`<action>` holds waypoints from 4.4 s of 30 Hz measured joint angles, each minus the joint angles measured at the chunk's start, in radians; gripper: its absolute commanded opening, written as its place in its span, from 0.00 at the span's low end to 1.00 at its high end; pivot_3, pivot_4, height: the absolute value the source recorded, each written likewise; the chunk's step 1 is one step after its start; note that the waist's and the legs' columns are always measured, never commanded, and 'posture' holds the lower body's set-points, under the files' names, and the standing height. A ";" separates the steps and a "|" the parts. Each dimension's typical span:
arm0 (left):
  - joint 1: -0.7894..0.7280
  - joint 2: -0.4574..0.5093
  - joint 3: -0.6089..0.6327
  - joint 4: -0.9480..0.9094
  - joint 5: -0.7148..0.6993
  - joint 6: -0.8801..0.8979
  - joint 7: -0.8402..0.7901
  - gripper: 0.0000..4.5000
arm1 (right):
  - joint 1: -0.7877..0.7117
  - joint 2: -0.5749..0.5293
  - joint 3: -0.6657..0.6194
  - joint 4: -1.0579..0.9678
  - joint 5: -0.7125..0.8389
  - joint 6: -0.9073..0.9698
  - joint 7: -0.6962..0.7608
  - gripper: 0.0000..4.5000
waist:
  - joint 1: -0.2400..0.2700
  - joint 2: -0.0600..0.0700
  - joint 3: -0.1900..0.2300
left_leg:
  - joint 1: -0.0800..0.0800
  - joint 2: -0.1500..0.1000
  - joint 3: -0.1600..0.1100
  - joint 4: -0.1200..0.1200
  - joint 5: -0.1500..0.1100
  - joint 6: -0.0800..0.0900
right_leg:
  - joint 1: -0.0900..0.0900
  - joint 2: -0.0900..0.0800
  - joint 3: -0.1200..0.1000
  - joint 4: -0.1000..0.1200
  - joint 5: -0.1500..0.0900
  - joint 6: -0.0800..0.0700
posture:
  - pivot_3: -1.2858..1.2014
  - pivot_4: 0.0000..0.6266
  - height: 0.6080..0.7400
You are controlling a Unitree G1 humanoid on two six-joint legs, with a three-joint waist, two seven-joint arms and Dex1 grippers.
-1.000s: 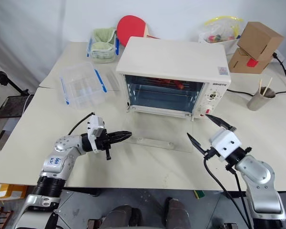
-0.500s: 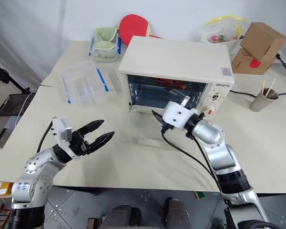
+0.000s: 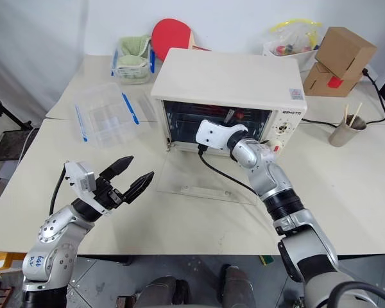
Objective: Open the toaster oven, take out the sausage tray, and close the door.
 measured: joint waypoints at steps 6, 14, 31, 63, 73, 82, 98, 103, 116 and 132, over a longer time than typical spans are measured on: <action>-0.013 0.007 -0.017 0.019 0.000 -0.016 -0.022 1.00 | -0.057 0.020 0.036 0.097 -0.045 -0.047 -0.067 0.55 | 0.001 0.000 0.000 | 0.000 0.000 0.000 0.000 0.000 0.000 | 0.000 0.000 0.000 0.000 0.000 0.000 | 0.52 0.24 1.00; -0.071 0.013 -0.051 0.080 0.005 -0.039 -0.063 1.00 | -0.099 0.013 0.072 0.172 -0.096 -0.089 -0.096 0.02 | -0.003 -0.001 0.000 | 0.000 0.001 0.000 0.000 0.000 0.000 | 0.000 0.002 0.000 0.000 0.000 0.000 | 0.52 0.24 1.00; -0.617 -0.009 -0.121 0.630 0.067 -0.207 -0.273 1.00 | -0.111 -0.001 0.073 0.146 -0.109 -0.092 -0.060 0.02 | 0.000 -0.002 0.000 | -0.006 0.003 0.000 -0.002 0.001 -0.002 | -0.004 0.013 -0.005 -0.003 0.000 0.000 | 0.52 0.24 1.00; -0.756 0.002 -0.064 0.832 0.052 -0.132 -0.420 1.00 | 0.446 -0.188 -0.035 -0.711 -0.052 0.000 0.278 0.02 | 0.040 -0.003 0.001 | -0.016 0.002 -0.001 0.006 0.001 -0.001 | -0.013 0.013 -0.008 0.002 0.000 0.000 | 0.52 0.24 1.00; -0.632 0.069 -0.022 0.661 -0.048 0.160 -0.366 1.00 | 0.578 -0.226 -0.056 -0.855 -0.034 -0.007 0.339 0.02 | 0.033 -0.003 0.001 | -0.015 0.002 -0.001 0.007 0.001 -0.001 | -0.012 0.013 -0.006 0.004 0.000 0.000 | 0.52 0.24 1.00; -0.607 0.150 0.064 0.541 -0.306 0.830 -0.150 1.00 | 0.618 -0.298 -0.086 -0.886 0.015 -0.107 0.361 0.02 | 0.032 -0.004 0.001 | -0.013 0.002 -0.001 0.007 0.001 -0.001 | -0.012 0.012 -0.002 0.005 0.000 0.000 | 0.52 0.24 1.00; -0.678 -0.052 0.301 0.581 -0.506 1.297 0.166 0.76 | 0.519 -0.300 -0.047 -0.806 0.132 -0.278 0.442 0.01 | 0.032 -0.004 0.001 | -0.012 0.002 -0.001 0.008 0.002 -0.002 | -0.011 0.013 0.002 0.007 0.000 0.000 | 0.52 0.24 1.00; -0.677 -0.064 0.335 0.583 -0.553 1.312 0.249 0.40 | 0.512 -0.300 -0.047 -0.789 0.143 -0.286 0.448 0.01 | 0.031 -0.004 0.001 | -0.012 0.002 -0.001 0.008 0.002 -0.003 | -0.011 0.013 0.005 0.007 0.000 0.000 | 0.52 0.24 1.00; -0.624 -0.071 0.375 0.687 -0.848 1.322 0.502 0.00 | 0.517 -0.281 -0.051 -0.766 0.222 -0.257 0.487 0.20 | 0.031 -0.005 0.001 | -0.011 0.002 -0.001 0.008 0.002 -0.003 | -0.012 0.012 0.007 0.009 0.000 0.000 | 0.52 0.24 1.00; -0.267 0.055 0.300 0.569 -1.399 1.045 0.877 0.00 | 0.666 -0.409 -0.169 -0.777 0.522 -0.307 0.585 0.85 | 0.031 -0.005 0.001 | -0.008 0.001 0.000 0.008 0.002 -0.003 | -0.010 0.011 0.010 0.010 0.000 0.000 | 0.52 0.24 1.00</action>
